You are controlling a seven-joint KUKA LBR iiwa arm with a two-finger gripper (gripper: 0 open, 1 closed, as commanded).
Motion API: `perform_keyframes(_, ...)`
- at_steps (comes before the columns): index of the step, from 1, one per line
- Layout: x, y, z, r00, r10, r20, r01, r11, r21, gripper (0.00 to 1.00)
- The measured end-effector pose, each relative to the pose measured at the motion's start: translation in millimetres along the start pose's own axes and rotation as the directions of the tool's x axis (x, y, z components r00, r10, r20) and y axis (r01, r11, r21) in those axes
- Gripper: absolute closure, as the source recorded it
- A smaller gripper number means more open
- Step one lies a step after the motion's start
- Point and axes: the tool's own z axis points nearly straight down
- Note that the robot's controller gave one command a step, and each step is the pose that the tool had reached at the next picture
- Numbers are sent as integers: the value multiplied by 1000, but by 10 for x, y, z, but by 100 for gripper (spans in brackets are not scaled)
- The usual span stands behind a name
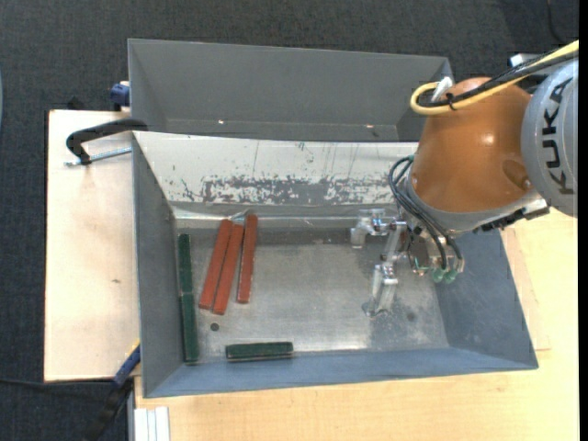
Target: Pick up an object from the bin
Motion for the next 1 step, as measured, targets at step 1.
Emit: perform_keyframes(1,-332,283,86,999,-37,4,37,999,1,0)
